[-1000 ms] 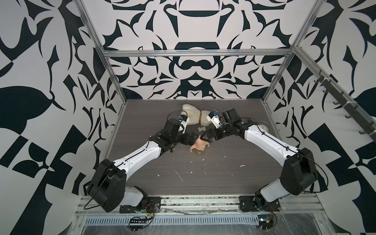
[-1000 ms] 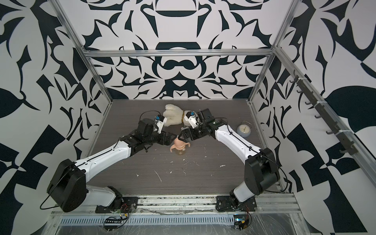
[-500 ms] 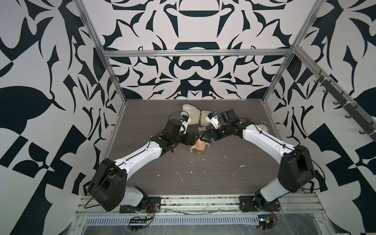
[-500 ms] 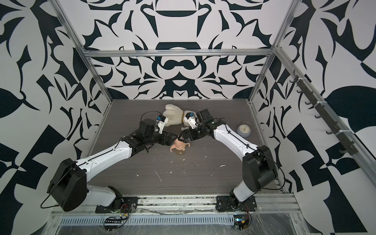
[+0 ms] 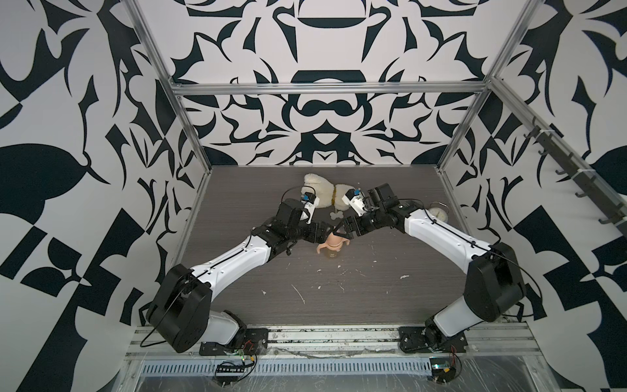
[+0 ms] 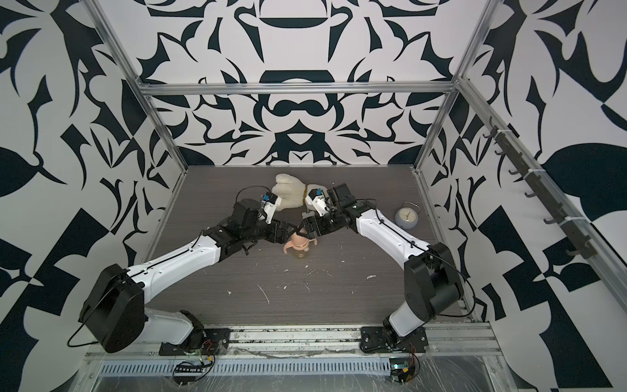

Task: Assemble the baby bottles
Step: Close the lid on the baby bottle.

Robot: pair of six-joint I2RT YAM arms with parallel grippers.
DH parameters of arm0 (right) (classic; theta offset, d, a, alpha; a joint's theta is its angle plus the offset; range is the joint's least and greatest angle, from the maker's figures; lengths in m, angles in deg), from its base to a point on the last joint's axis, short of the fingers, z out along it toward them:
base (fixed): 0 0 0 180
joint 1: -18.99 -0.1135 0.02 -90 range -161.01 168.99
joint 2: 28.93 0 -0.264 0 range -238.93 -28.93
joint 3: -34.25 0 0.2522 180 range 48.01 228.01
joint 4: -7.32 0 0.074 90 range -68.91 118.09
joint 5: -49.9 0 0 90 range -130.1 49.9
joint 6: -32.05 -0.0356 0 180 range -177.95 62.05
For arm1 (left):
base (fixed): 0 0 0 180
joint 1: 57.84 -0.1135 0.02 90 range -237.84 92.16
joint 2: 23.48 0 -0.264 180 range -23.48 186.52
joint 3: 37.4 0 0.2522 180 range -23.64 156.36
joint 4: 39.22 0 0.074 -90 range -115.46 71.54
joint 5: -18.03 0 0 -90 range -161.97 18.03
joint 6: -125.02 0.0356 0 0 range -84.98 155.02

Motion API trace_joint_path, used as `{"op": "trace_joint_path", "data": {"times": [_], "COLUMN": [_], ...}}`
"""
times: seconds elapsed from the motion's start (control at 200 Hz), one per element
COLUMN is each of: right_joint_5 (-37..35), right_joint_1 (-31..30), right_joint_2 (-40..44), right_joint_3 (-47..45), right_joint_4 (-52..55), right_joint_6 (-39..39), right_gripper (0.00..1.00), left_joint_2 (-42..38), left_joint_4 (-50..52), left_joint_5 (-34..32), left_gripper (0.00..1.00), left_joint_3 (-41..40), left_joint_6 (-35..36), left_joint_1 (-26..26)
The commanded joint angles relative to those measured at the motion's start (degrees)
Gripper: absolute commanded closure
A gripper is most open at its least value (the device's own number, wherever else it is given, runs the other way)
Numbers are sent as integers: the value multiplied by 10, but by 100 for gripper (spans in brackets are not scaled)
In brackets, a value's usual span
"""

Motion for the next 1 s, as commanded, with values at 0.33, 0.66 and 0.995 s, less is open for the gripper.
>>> {"op": "trace_joint_path", "data": {"times": [0.33,0.66,0.995], "right_joint_5": [-6,-8,-35], "right_joint_1": [15,18,18], "right_joint_2": [26,32,70], "right_joint_3": [-66,-75,-72], "right_joint_4": [-29,-35,-6], "right_joint_6": [-23,-20,-12], "right_gripper": [13,16,17], "left_joint_2": [35,40,63], "left_joint_4": [70,121,185], "left_joint_5": [-48,-97,-157], "left_gripper": [14,24,27], "left_joint_3": [11,11,29], "left_joint_6": [33,45,68], "left_joint_1": [30,43,86]}}
